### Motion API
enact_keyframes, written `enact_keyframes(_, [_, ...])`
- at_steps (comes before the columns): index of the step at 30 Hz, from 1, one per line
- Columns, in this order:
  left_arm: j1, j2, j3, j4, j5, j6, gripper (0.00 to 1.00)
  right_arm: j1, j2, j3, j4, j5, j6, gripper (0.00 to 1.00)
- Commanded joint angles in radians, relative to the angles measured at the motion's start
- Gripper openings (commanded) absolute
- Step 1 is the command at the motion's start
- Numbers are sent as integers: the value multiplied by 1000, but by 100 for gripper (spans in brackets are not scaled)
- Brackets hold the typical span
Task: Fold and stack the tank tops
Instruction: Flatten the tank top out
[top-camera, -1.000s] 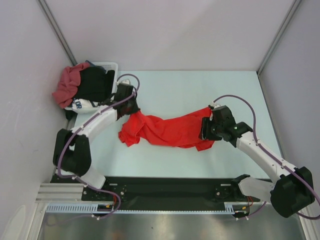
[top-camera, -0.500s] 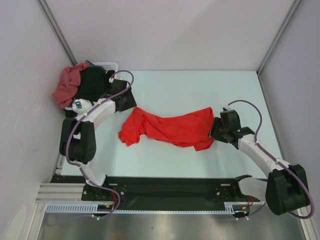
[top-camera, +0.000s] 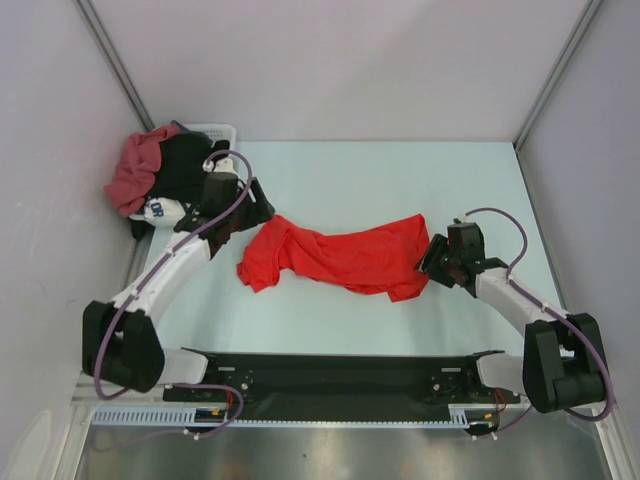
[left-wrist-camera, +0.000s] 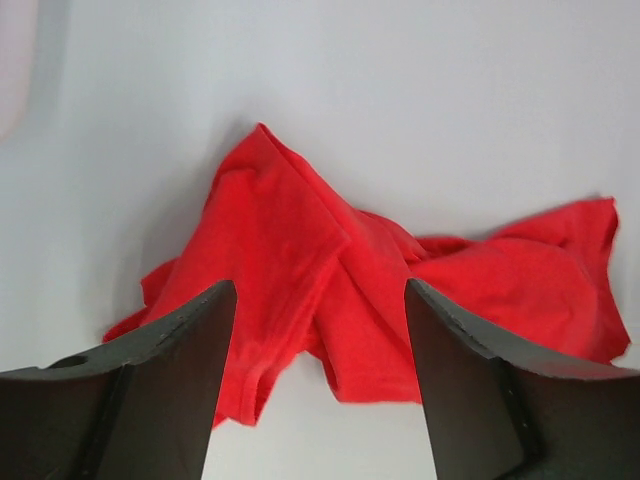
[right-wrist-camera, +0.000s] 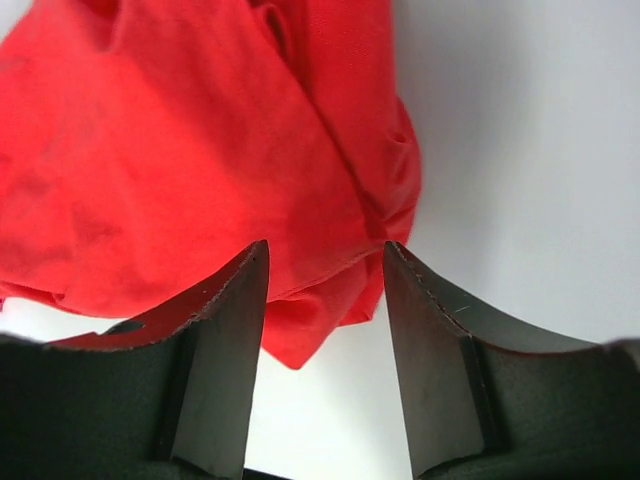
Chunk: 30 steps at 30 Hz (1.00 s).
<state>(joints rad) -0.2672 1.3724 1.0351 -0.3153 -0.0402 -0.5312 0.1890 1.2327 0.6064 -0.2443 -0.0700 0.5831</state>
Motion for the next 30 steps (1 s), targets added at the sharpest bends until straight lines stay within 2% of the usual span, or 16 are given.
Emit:
enact_keyframes(1, [-50,-117,-55,7,13,0,74,-25,8,-32,75,-21,52,54])
enact_keyframes(8, [-165,-240,-119,-25,-46,-13,74,-36,-4,-72,118,-10,81,52])
enact_keyframes(11, [-178,-274,-161,-10,-43,-26,74,-40,5,-76,149,-13,93,38])
enact_keyframes(12, [-178,-283,-168,-10,-43,-29,74,-43,5,-71,155,-4,93,25])
enact_keyframes(15, [-179,-302,-208,-13,-40,-23,75,-49,-22,-45,126,30,90,0])
enact_keyframes(20, [-191,-319,-323,8,-26,-30,77,-103,-156,-13,25,68,72,0])
enact_keyframes(25, [-199,-254,-374,45,-39,-32,77,-181,-284,26,-56,114,57,0])
enact_keyframes(30, [-198,-158,-369,84,-78,-23,73,-226,-274,58,-81,99,37,0])
